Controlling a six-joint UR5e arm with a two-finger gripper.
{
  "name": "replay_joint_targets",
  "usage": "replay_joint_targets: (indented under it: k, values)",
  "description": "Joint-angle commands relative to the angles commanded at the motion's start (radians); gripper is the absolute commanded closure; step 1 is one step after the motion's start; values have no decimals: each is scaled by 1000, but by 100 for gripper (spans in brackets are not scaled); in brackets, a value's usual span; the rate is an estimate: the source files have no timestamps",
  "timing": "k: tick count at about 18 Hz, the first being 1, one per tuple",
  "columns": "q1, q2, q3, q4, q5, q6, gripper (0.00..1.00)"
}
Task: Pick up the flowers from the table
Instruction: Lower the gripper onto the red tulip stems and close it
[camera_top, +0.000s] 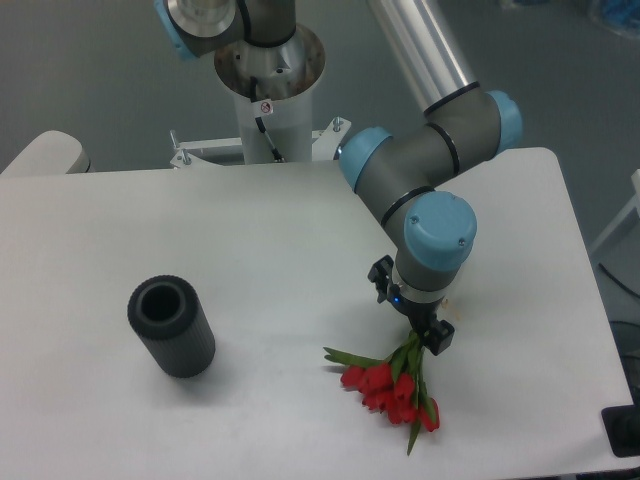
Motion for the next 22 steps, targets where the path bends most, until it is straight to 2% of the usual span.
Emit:
replay_joint_targets:
  k: [5, 9, 12, 22]
  values:
    - [15, -25, 22, 9, 0, -11, 0]
    - [15, -35, 6, 23, 2, -38, 0]
    - [15, -51, 3, 57, 2, -92, 0]
    - [15, -75, -15, 90, 3, -184, 0]
